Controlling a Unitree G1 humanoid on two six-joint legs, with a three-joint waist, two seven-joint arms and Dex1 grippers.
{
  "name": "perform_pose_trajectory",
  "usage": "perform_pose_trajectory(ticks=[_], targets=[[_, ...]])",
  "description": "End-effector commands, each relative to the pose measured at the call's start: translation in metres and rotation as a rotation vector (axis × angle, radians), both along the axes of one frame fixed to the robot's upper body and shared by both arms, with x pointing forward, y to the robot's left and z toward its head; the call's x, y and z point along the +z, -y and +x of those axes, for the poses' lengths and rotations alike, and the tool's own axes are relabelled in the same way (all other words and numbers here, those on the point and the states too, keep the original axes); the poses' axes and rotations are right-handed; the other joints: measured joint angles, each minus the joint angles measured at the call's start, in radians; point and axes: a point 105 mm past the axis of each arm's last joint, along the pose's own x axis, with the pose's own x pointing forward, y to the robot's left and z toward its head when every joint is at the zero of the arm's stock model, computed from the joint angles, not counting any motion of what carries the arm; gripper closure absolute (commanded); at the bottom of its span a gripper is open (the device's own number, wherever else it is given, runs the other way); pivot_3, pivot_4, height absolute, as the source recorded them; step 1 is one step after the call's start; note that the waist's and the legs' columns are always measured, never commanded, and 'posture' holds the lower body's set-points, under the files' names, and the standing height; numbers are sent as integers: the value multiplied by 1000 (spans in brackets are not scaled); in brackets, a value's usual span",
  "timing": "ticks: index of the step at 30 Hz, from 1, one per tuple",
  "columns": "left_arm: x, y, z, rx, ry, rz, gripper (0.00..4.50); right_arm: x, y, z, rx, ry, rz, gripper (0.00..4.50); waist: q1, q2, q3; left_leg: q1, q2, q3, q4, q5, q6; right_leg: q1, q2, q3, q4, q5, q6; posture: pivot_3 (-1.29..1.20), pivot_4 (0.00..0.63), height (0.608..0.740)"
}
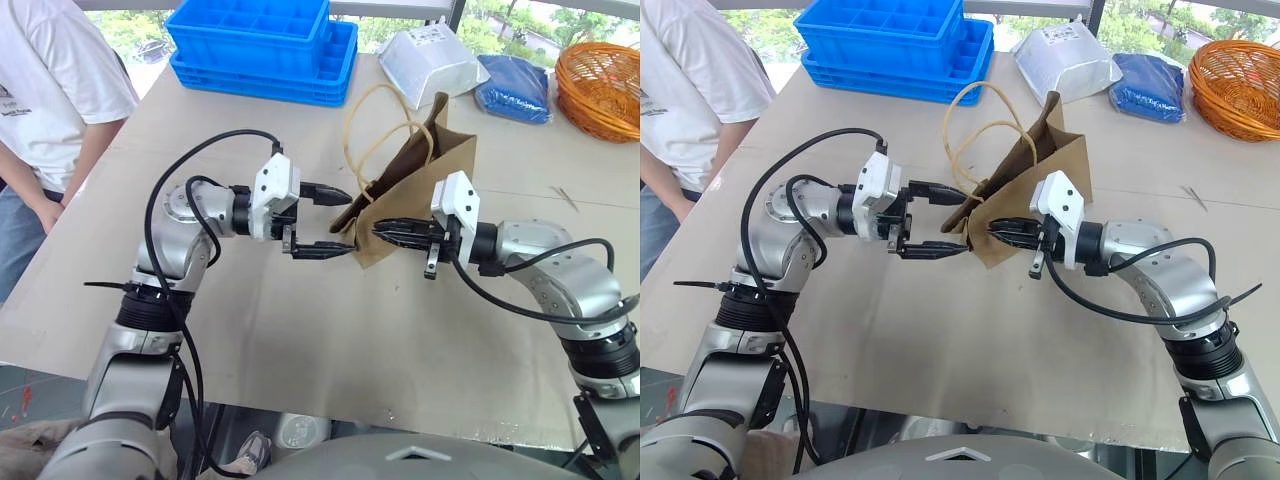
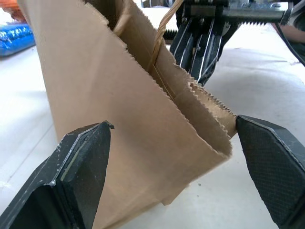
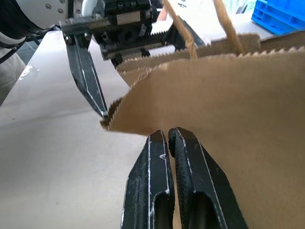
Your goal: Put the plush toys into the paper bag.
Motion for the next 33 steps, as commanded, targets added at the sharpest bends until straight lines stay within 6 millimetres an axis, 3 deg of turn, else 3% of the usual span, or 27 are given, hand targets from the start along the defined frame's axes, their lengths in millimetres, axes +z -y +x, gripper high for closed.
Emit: perform_pose_trajectory(ticks=[1,9,17,27,33], targets=[[16,-9,-1,-22,5,-30,0,13,2,-1,7,44,14,4475,-1,0,0,0,0,0,0,0,0,0,0,0,0,0,0,0,150,740],[13,-11,-3,-39,-10,15,0,13,2,-2,7,44,16,4475,1,0,0,0,0,0,0,0,0,0,0,0,0,0,0,0,150,740],[5,12,0,-20,-30,4,0,14,-4,-2,10,46,30,4475,1,0,0,0,0,0,0,0,0,0,0,0,0,0,0,0,150,740],[-7,36,7,157,10,-41,0,17,-10,-4,-2,33,87,4475,1,0,0,0,0,0,0,0,0,0,0,0,0,0,0,0,150,740],[-7,40,7,236,-9,-115,0,21,4,-7,-50,33,93,4475,2,0,0,-1,0,0,0,0,0,0,-1,0,0,0,0,0,150,740]])
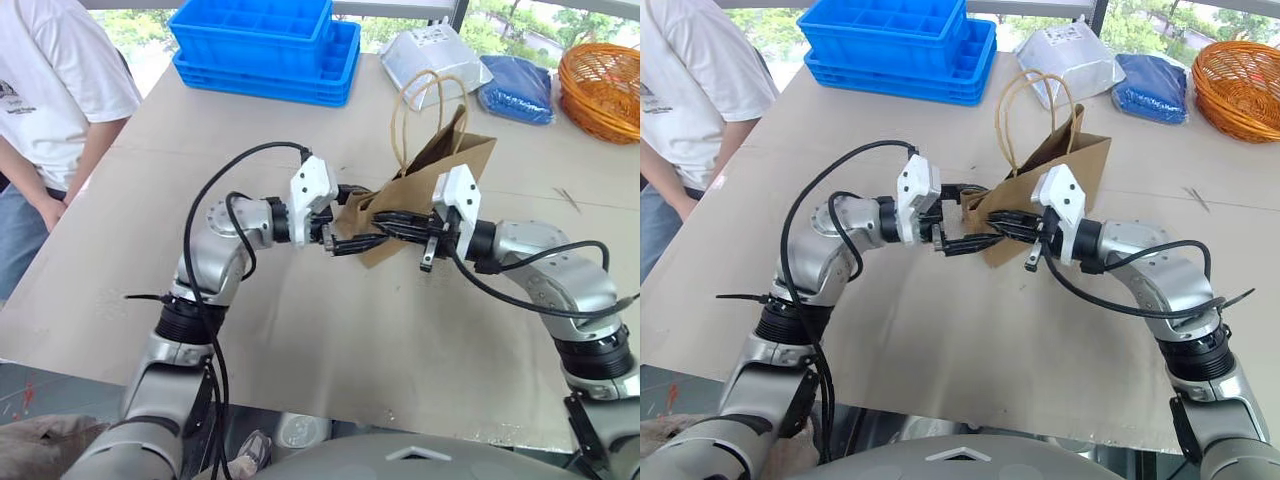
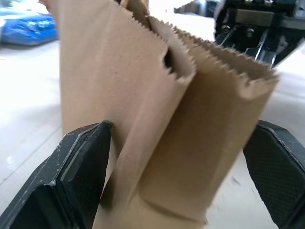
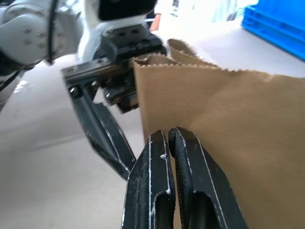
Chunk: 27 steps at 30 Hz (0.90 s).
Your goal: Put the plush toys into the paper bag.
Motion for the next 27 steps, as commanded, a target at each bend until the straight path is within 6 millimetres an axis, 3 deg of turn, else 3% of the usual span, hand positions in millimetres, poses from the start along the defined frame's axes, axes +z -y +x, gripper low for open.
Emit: perform_pose_trajectory(ticks=[1,5,8,16,17,20,21,27], targets=[[12,-2,-1,37,48,-26,0,16,5,-12,15,46,27,4475,-1,0,0,0,0,0,0,0,0,0,0,0,0,0,0,0,150,740],[11,-5,1,44,47,-33,0,17,24,-16,-47,50,-2,4475,0,0,0,1,0,0,0,0,0,0,0,0,0,0,0,0,150,740],[8,-9,5,60,46,-26,697,25,38,-20,-98,62,13,4500,0,0,0,0,0,0,0,0,0,0,0,0,0,0,0,0,150,740],[11,-11,11,84,58,-59,4262,23,61,-45,-165,58,5,4500,0,0,0,0,0,0,0,0,0,0,0,0,0,0,0,0,150,740],[11,-12,12,78,62,-57,4486,23,66,-43,-199,63,1,4244,-2,0,0,1,0,0,0,0,0,1,0,0,0,0,0,0,150,740],[14,-16,11,49,80,-42,4500,11,79,-44,-255,75,-74,3214,0,0,0,1,0,0,0,0,0,1,0,0,0,0,0,0,150,740],[17,-21,11,29,84,-43,4500,7,84,-46,-263,71,-92,2567,0,0,0,1,0,0,0,0,0,1,0,0,0,0,0,0,150,740],[32,-53,-9,-194,76,9,4500,-5,109,-70,-301,9,-154,33,-1,0,0,1,0,1,-1,0,0,1,1,0,0,0,0,0,150,740]])
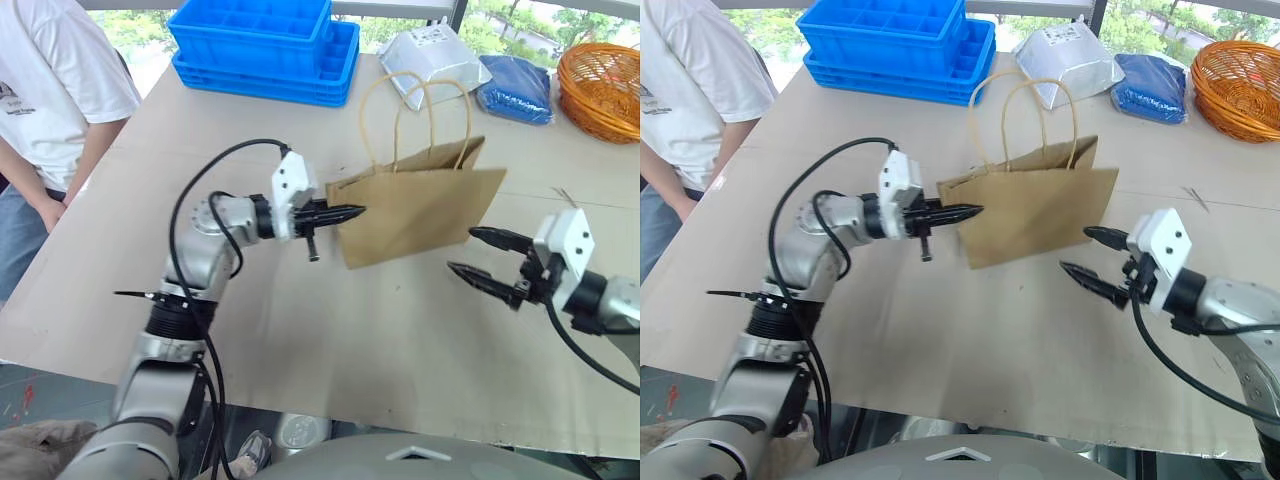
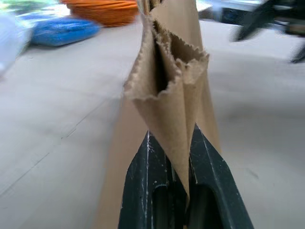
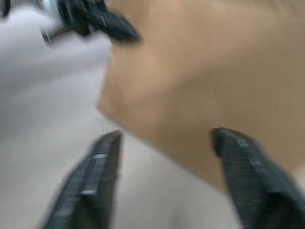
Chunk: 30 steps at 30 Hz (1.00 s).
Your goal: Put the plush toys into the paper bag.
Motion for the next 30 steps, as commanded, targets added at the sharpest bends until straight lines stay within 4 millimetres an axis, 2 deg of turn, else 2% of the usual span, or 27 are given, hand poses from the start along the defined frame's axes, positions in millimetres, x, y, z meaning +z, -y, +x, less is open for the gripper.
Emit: perform_pose_trajectory(ticks=[1,4,6,13,17,20,24,28,30], targets=[[25,-11,-13,-125,35,-19,4500,15,9,-11,-5,67,-45,33,0,0,0,0,0,0,0,0,0,0,0,0,0,0,0,0,150,740],[23,-18,-21,-174,33,16,4500,18,16,-11,-46,91,-62,33,0,0,0,1,0,0,0,0,0,1,0,0,0,0,0,0,150,740],[18,-19,-26,-203,31,45,4500,22,12,-10,-44,103,-41,33,-1,0,0,2,0,0,0,0,0,2,0,0,0,0,0,0,150,740],[7,-9,-38,-279,49,75,4500,36,-21,-1,71,65,114,33,1,0,0,2,0,0,0,0,0,2,0,1,0,0,0,0,150,740],[5,-4,-49,-334,46,85,4500,28,-34,8,151,31,102,33,1,0,0,2,0,0,0,0,0,2,0,1,0,0,0,0,150,740],[3,-6,-49,-332,43,95,4500,23,-38,8,219,-3,78,826,1,0,0,1,0,0,0,0,0,2,0,0,0,0,0,0,150,740],[3,-8,-41,-289,26,76,4500,16,-34,6,246,-18,19,2742,1,0,0,1,0,0,0,0,0,2,0,1,0,0,0,0,150,740],[-1,-10,-34,-262,14,87,4500,15,-34,6,259,-12,14,4450,1,0,0,2,0,0,0,0,0,2,0,0,0,0,0,0,150,740],[0,-12,-29,-241,-12,77,4500,18,-38,7,283,-5,22,4450,-1,0,0,2,0,0,0,0,0,2,0,0,0,0,0,0,150,740]])
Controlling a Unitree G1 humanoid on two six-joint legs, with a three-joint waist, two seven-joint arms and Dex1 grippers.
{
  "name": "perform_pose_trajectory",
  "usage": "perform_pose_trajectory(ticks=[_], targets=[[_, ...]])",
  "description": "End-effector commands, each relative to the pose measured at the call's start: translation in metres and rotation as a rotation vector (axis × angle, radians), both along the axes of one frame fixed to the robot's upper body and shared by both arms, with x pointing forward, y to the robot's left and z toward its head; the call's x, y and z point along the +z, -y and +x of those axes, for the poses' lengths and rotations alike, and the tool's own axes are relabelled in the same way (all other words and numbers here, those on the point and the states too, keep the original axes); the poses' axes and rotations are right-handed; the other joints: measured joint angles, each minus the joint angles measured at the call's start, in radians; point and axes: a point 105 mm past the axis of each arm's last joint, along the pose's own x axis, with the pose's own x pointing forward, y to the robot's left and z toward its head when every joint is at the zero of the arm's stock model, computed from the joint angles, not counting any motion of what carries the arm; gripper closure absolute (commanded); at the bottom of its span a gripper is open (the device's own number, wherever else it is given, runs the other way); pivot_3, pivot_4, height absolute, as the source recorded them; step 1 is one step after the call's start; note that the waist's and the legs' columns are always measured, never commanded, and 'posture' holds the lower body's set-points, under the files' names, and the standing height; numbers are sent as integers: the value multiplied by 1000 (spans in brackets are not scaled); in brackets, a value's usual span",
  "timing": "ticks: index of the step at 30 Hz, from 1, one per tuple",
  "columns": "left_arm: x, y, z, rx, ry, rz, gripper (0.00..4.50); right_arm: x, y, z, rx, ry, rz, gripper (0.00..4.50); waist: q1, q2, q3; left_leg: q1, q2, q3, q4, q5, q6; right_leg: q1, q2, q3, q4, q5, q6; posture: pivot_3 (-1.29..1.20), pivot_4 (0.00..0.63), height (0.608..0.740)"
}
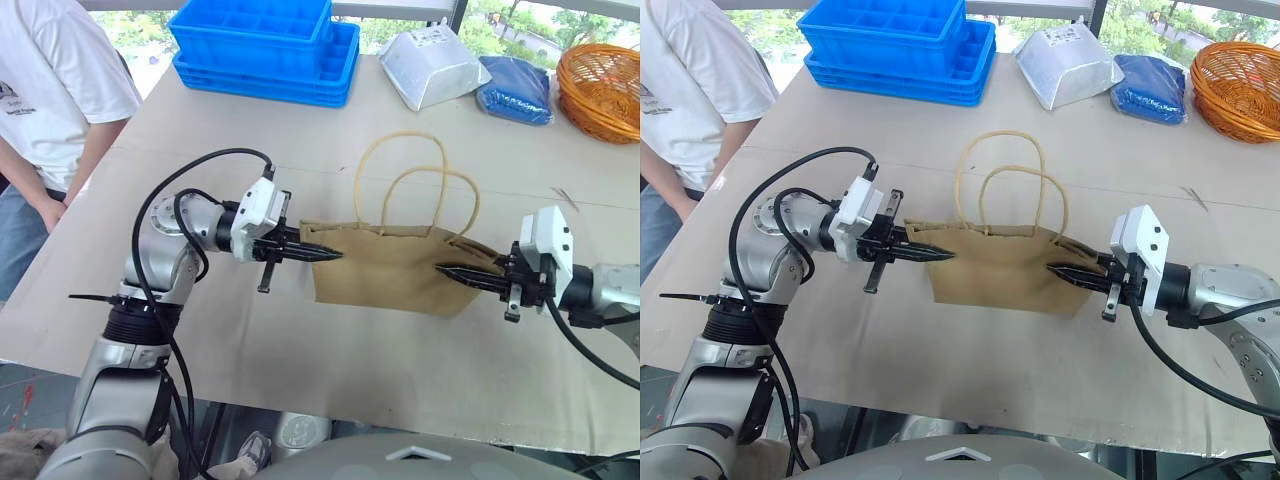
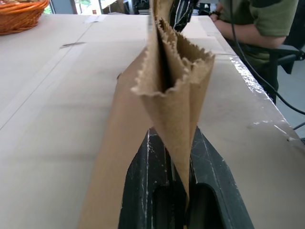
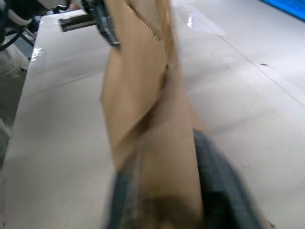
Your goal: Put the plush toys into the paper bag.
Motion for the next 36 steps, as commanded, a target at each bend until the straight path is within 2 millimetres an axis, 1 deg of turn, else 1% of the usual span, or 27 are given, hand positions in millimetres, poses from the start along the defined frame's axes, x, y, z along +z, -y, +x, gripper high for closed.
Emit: perform_pose_trajectory(ticks=[1,5,6,8,9,10,12,15,16,22,25,27,30,32,34,36], targets=[[8,-2,9,29,14,-8,4500,8,-2,3,20,37,-2,4450,-1,0,0,0,0,0,0,0,0,0,0,0,0,0,0,0,150,740],[5,-2,14,39,13,13,4500,8,-2,9,22,28,-3,4450,0,0,0,0,0,0,0,0,0,0,0,0,0,0,0,0,150,740],[7,-2,13,38,-19,3,4156,9,-1,14,3,43,0,4489,0,0,0,0,0,0,0,0,0,0,0,0,0,0,0,0,150,740],[10,-1,13,46,-43,-6,3480,12,2,16,-2,44,6,3890,0,0,0,-1,0,0,0,0,0,0,0,0,0,0,0,0,150,740],[11,-1,13,52,-57,-11,2990,14,4,16,-4,48,2,3503,0,0,0,-1,0,0,0,0,0,0,0,0,0,0,0,0,150,740],[14,-2,13,68,-70,-20,2604,16,7,16,-16,60,3,3106,0,0,0,-1,0,0,0,0,0,0,0,0,0,0,0,0,150,740],[16,-5,13,106,-94,-30,1939,18,12,14,-36,80,-14,2389,2,0,0,-1,0,0,0,0,0,-1,0,0,0,0,0,0,150,740],[21,-11,8,160,-111,-55,523,20,22,6,-69,88,-24,972,1,0,0,-2,0,-1,0,0,0,-1,-1,0,0,0,0,0,150,740],[23,-12,7,176,-117,-63,105,21,25,3,-80,85,-20,898,1,0,0,-2,0,-1,0,0,0,-1,-1,0,0,0,0,0,150,740],[28,-35,-6,337,-182,-110,105,23,56,-13,-240,87,-57,898,0,0,0,0,1,-1,0,0,0,0,-1,0,1,0,0,0,150,740],[13,-57,-19,453,-222,-80,105,12,82,-31,-337,34,-125,898,1,0,0,1,1,-1,0,0,0,0,-1,0,1,0,0,0,150,740],[4,-70,-28,512,-247,-64,105,2,94,-45,-371,-9,-162,898,1,1,-2,1,1,-1,-2,0,-1,1,-2,0,-1,0,0,0,150,740],[-7,-87,-42,595,-285,-44,105,-9,104,-65,-392,-47,-176,898,1,1,-2,1,1,-1,-3,0,-1,1,-2,-1,-1,-1,1,0,150,740],[-14,-97,-50,644,-303,-25,105,-10,110,-73,-416,-43,-169,898,1,2,-2,2,1,-1,-2,0,-1,2,-3,0,-1,-1,1,0,150,740],[-19,-103,-55,668,-319,-22,105,-10,116,-79,-426,-15,-186,898,1,4,-3,3,1,0,-2,0,-1,2,-4,0,-1,-2,0,0,150,740],[-22,-105,-54,685,-320,-20,105,-13,119,-84,-423,-22,-204,898,1,4,-3,3,1,0,-2,0,-1,2,-5,0,-1,-3,-2,0,150,740]])
